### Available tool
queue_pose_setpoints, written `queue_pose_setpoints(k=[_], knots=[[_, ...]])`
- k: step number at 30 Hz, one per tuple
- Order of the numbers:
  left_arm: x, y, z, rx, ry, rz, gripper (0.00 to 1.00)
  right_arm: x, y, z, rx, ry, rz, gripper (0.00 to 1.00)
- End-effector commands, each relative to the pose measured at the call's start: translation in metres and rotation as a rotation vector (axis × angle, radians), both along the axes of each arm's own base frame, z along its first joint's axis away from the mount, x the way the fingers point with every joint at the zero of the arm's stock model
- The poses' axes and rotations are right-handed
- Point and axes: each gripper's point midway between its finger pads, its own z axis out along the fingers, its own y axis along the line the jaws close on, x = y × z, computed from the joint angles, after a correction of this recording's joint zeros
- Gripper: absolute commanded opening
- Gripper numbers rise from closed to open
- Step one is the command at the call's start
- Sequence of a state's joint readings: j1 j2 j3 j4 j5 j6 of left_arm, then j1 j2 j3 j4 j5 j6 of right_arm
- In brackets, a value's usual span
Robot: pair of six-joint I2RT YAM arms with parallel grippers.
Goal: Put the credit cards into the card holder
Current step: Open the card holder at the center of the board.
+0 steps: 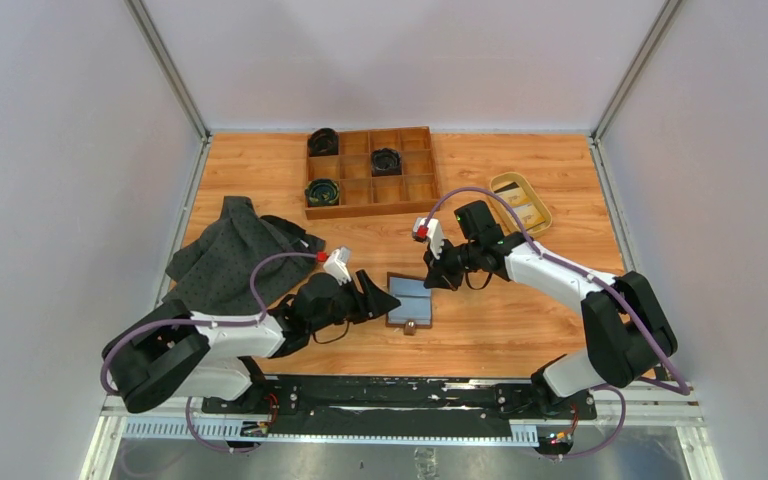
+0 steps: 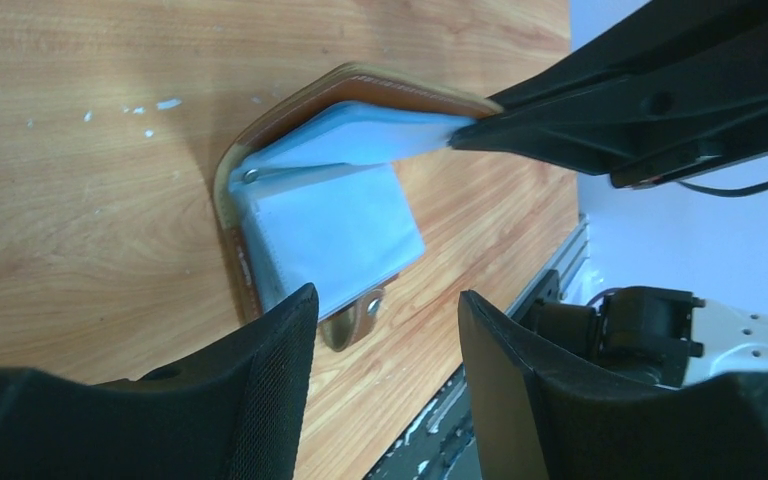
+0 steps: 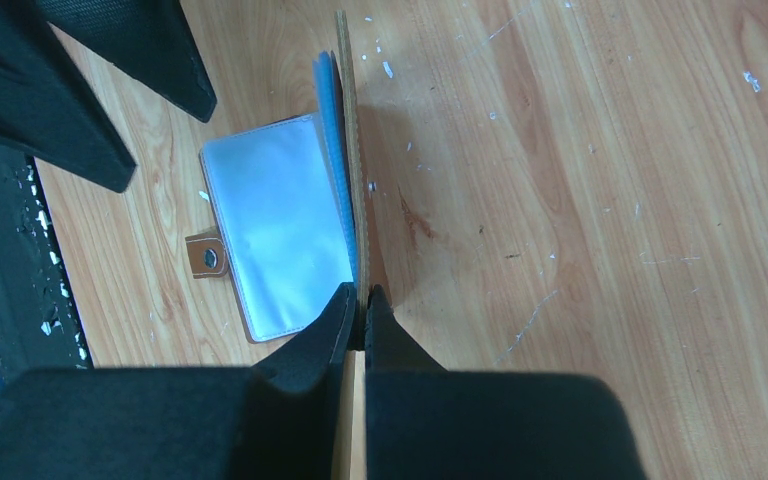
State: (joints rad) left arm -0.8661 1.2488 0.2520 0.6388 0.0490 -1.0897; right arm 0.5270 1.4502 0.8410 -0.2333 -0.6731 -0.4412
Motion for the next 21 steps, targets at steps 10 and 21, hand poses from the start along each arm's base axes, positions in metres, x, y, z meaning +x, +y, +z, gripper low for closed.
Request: queue_pose_setpoints(k=[10,21], knots=[[0.008,-0.004,-0.028,0.063,0.082,0.031,0.53,-0.003,-0.002,-0.002,0.000,0.024,0.014,0.01],[0.009,-0.005,-0.029,0.091,0.076,0.021,0.46,-0.003,-0.002,-0.003,-0.002,0.026,0.016,0.01]])
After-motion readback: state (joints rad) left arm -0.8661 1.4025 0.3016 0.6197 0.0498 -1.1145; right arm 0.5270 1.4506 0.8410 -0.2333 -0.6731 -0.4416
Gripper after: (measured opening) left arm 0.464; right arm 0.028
